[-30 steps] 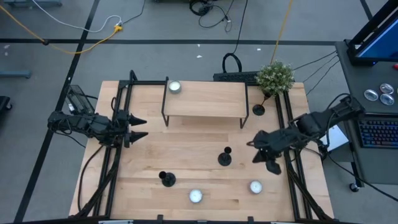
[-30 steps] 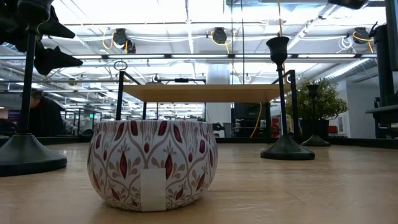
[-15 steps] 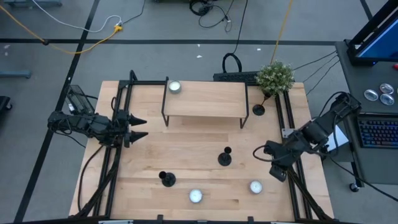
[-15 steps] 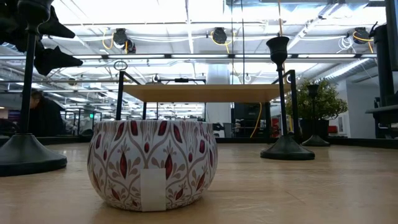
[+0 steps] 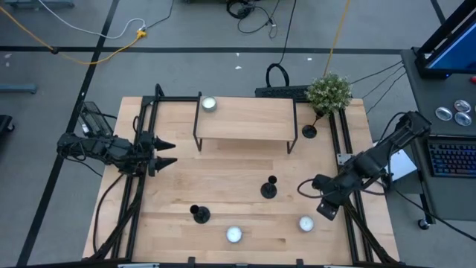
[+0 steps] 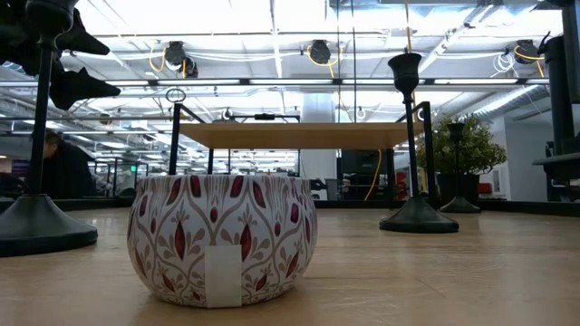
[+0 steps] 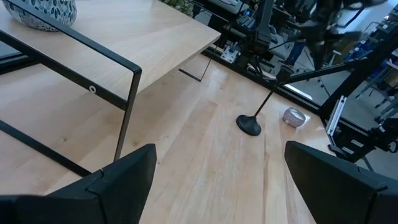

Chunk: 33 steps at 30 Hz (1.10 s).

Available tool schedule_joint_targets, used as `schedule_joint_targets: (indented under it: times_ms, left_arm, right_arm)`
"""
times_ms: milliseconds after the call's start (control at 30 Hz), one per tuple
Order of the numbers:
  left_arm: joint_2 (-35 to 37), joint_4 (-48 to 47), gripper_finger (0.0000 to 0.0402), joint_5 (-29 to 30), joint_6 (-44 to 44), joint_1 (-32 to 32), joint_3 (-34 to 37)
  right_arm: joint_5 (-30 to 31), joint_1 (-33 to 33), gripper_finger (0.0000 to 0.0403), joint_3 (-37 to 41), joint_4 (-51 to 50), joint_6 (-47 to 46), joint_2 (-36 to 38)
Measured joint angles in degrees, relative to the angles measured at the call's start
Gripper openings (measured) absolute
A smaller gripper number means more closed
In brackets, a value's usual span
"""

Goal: Pick & Place candle stick holders
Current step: Put the pink scented candle on the shelf

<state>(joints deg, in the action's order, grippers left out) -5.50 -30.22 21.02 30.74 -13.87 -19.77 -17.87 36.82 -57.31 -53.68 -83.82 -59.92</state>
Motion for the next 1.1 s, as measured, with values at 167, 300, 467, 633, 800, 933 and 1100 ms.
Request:
schedule_joint_targets:
  times_ms: [167,300,467,633,800,933,1100]
  left_arm:
    - [0.0,0.02,0.0363,-0.03,-0.19,0.0,0.0]
    - [0.0,0.02,0.0363,-0.03,-0.11,0.02,0.0]
    - [0.0,0.02,0.0363,-0.08,-0.07,0.0,-0.02]
    - [0.0,0.02,0.0363,-0.09,-0.07,0.0,-0.02]
    - [0.0,0.02,0.0363,-0.09,-0.07,0.0,-0.02]
    - [0.0,0.02,0.0363,-0.09,-0.24,0.0,-0.02]
    - [0.0,0.02,0.0363,-0.09,-0.39,0.0,-0.02]
  right_arm:
    - [-3.84,0.17,0.0,3.54,0.09,-2.19,0.17]
    - [-3.16,0.15,0.0,4.13,0.27,-2.22,0.17]
    - [-3.23,0.17,0.0,4.14,0.75,-2.5,0.17]
    - [-3.34,0.15,0.0002,4.15,3.26,-2.5,0.17]
    - [-3.31,0.15,0.0023,4.15,3.21,-5.14,0.17]
    - [-3.27,0.15,0.0053,4.15,3.19,-5.74,0.17]
    - [-3.27,0.15,0.0103,4.15,3.12,-6.85,0.17]
